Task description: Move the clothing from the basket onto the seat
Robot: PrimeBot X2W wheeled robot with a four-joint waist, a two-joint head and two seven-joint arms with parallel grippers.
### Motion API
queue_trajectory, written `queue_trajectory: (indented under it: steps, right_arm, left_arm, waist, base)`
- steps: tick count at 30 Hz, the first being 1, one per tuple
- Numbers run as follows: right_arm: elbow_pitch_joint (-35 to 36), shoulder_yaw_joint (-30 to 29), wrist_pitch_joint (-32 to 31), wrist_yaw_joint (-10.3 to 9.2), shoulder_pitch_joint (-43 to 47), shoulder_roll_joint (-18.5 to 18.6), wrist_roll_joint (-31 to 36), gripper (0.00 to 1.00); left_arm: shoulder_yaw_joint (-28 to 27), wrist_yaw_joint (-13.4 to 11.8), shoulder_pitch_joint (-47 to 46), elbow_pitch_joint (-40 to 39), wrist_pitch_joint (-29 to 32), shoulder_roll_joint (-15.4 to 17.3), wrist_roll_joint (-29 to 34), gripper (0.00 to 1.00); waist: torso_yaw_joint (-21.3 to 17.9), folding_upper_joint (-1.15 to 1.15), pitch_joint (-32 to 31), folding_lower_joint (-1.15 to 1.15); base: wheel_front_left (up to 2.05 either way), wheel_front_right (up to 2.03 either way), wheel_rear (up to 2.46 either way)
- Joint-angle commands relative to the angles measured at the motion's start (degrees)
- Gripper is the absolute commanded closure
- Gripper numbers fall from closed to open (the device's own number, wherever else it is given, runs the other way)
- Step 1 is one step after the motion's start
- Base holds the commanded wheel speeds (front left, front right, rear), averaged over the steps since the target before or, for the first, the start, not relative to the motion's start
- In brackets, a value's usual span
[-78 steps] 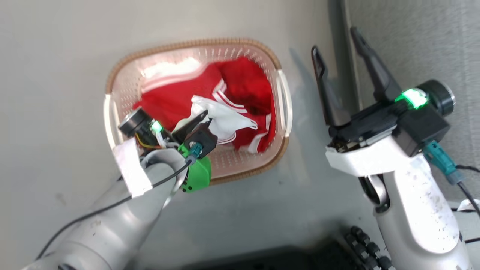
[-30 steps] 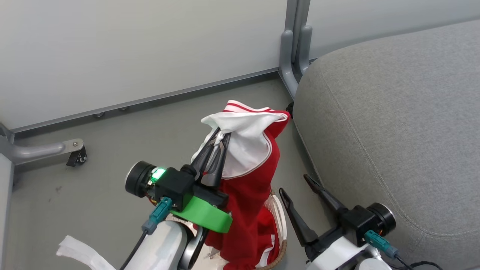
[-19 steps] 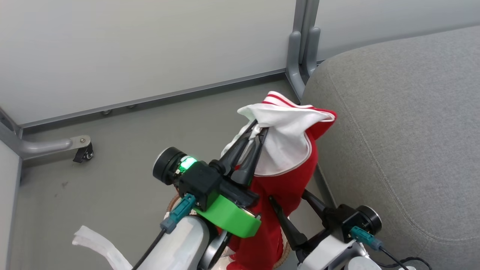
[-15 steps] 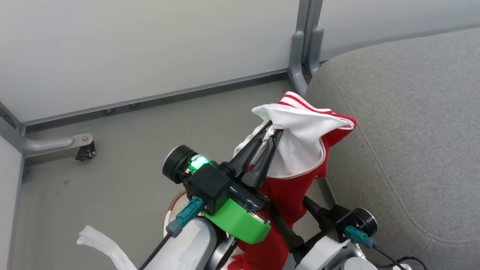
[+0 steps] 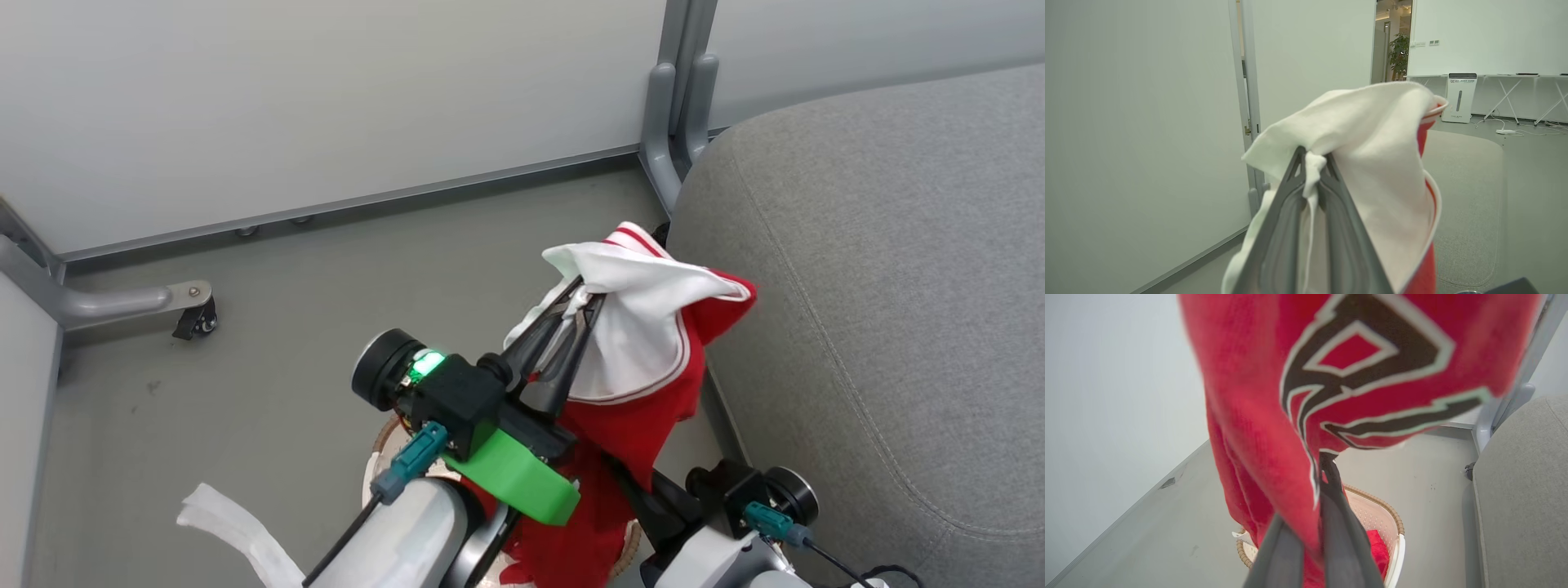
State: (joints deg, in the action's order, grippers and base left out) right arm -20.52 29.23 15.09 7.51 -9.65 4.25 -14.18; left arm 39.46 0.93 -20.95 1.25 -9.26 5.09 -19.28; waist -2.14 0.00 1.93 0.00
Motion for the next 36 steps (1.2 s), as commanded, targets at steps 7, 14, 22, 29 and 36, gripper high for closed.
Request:
queue_trajectory:
  steps: [7,14,22,29,36]
  right_arm:
    - [1.14,-0.66,0.12,-0.04,1.18,0.59,-0.06,1.00]
    - [2.06,-1.18,0.12,-0.04,0.56,0.79,0.70,1.00]
    - [3.73,-2.14,0.13,-0.04,-0.17,0.74,1.31,1.00]
    - [6.32,-3.59,0.13,-0.04,-1.64,0.58,2.37,1.00]
    - [11.35,-6.13,0.13,-0.04,-4.46,0.32,3.86,1.00]
  left_arm:
    - [-1.35,-1.24,0.81,2.47,-1.04,1.20,-0.67,1.00]
    - [-1.74,-2.17,-0.24,3.98,-1.46,2.13,0.43,0.00]
    - [-2.12,-2.45,-0.20,4.92,-2.27,2.58,-0.17,0.00]
    - [-2.51,-2.14,-0.22,5.72,-3.65,3.44,-0.12,0.00]
    - [-4.26,-0.54,1.12,6.29,-5.82,5.43,1.07,0.00]
  waist:
    - [0.10,0.00,0.87,0.00]
    - [0.31,0.00,1.86,0.00]
    - [0.50,0.00,2.73,0.00]
    - [0.11,0.00,4.19,0.00]
    - [-1.83,0.00,7.75,0.00]
  base:
    - [0.00,0.00,0.00]
    - [0.00,0.00,0.00]
    - [0.00,0.00,0.00]
    - [0.00,0.00,0.00]
    - [0.00,0.00,0.00]
